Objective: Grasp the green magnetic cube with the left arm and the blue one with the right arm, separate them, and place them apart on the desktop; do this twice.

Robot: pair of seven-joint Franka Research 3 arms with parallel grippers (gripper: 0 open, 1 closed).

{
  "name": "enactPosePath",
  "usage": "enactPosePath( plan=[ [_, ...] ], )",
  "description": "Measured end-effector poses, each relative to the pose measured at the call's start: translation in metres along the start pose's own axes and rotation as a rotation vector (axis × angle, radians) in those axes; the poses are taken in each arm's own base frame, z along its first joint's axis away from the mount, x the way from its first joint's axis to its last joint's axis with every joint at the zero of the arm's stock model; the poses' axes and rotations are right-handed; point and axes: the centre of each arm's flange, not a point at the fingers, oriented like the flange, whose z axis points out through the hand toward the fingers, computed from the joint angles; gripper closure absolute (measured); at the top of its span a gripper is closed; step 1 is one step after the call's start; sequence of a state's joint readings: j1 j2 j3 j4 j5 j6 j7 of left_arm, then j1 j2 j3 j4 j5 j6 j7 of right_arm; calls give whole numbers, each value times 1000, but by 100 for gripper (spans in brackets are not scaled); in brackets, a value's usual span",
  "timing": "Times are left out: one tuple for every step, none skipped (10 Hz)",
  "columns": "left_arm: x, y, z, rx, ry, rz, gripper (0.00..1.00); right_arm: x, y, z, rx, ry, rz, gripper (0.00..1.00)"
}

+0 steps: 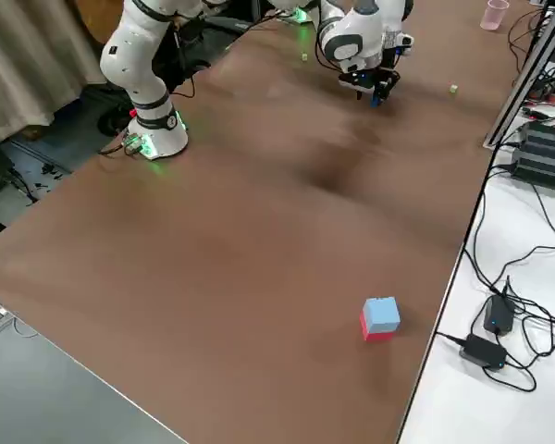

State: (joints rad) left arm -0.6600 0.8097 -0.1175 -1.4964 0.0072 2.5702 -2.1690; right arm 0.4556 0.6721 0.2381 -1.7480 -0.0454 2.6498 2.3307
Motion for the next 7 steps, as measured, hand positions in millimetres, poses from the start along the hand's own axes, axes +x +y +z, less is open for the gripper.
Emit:
enactPosePath(
  plan=[
    [0,2,-5,-1,-3,-3,77,0,1,4,3,-6,-1,18],
    [1,4,-10,7,0,-8,77,-2,3,8,6,-13,-3,19],
    [1,6,-15,16,-2,-13,77,-3,5,10,10,-20,-5,21],
    [0,6,-20,18,-8,-16,77,-4,6,11,12,-22,-7,23],
    [-1,6,-21,19,-11,-18,77,-5,6,10,15,-26,-8,25],
    [-1,6,-21,21,-12,-18,77,-6,5,9,21,-32,-9,26],
    [-1,6,-21,21,-12,-18,77,-8,5,8,27,-38,-9,26]
  ],
)
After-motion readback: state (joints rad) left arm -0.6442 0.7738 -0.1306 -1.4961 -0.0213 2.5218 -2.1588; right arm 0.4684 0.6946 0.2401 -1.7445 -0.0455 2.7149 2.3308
